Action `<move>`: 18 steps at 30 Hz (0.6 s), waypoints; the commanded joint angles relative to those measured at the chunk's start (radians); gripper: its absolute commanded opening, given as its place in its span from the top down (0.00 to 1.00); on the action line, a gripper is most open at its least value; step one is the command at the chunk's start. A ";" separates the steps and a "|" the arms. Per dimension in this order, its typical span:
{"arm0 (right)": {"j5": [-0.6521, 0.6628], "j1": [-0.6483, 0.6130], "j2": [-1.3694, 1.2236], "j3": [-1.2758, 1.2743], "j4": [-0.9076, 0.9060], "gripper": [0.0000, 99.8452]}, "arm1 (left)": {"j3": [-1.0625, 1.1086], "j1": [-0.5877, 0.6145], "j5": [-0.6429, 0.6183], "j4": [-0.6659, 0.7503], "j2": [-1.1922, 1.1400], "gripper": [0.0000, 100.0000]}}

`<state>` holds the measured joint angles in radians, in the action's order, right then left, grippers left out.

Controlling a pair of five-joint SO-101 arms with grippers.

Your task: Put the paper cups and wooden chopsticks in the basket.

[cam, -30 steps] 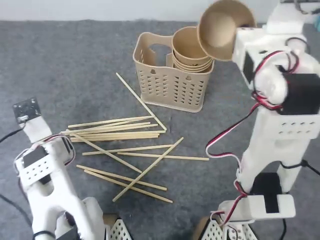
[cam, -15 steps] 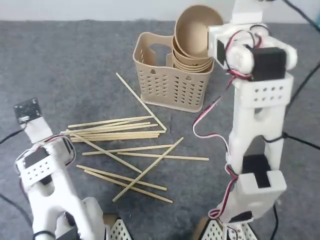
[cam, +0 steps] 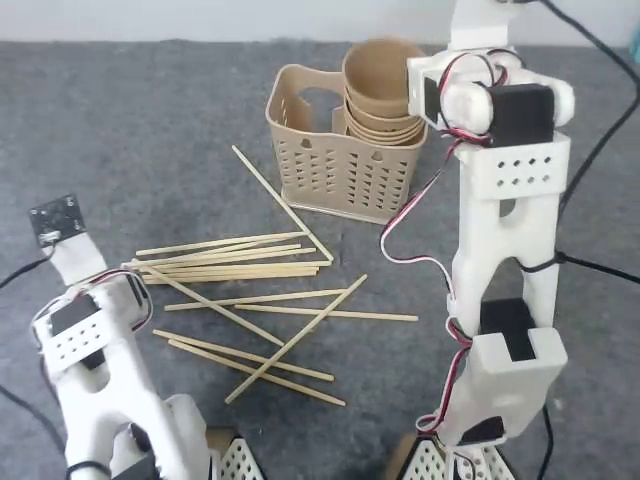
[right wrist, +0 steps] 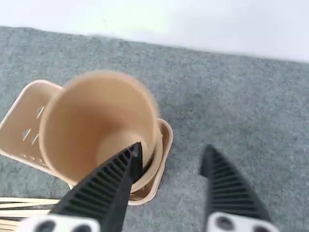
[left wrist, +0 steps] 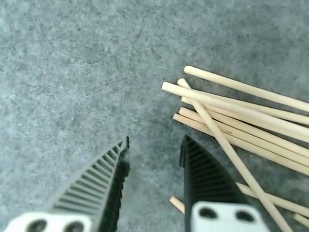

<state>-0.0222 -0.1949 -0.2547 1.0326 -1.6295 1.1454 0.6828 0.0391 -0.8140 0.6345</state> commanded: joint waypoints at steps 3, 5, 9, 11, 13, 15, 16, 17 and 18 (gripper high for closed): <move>-0.009 -0.013 0.113 0.175 -0.088 0.76 | -0.008 -0.005 0.005 0.017 0.035 0.84; -0.008 -0.038 0.150 0.212 -0.145 0.76 | -0.012 -0.003 0.005 0.017 0.035 0.84; -0.008 -0.053 0.246 0.092 -0.170 0.84 | -0.025 0.002 0.005 0.015 0.037 0.84; -0.006 -0.056 0.302 -0.025 -0.165 0.95 | -0.041 0.014 0.005 0.012 0.038 0.84; 0.018 -0.061 0.352 -0.146 -0.163 0.99 | -0.053 0.061 0.005 0.012 0.038 0.84; 0.032 -0.076 0.394 -0.242 -0.163 0.96 | -0.065 0.110 0.005 0.012 0.046 0.84; 0.037 -0.079 0.414 -0.281 -0.163 0.96 | -0.064 0.140 0.005 0.017 0.057 0.84; 0.046 -0.088 0.432 -0.315 -0.163 0.98 | -0.064 0.166 0.005 0.017 0.069 0.84; 0.069 -0.091 0.450 -0.347 -0.163 0.99 | -0.062 0.189 0.005 0.017 0.081 0.84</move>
<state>-0.0038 -0.2670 0.1059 0.7595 -1.7553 1.1377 0.7795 0.0376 -0.8140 0.6467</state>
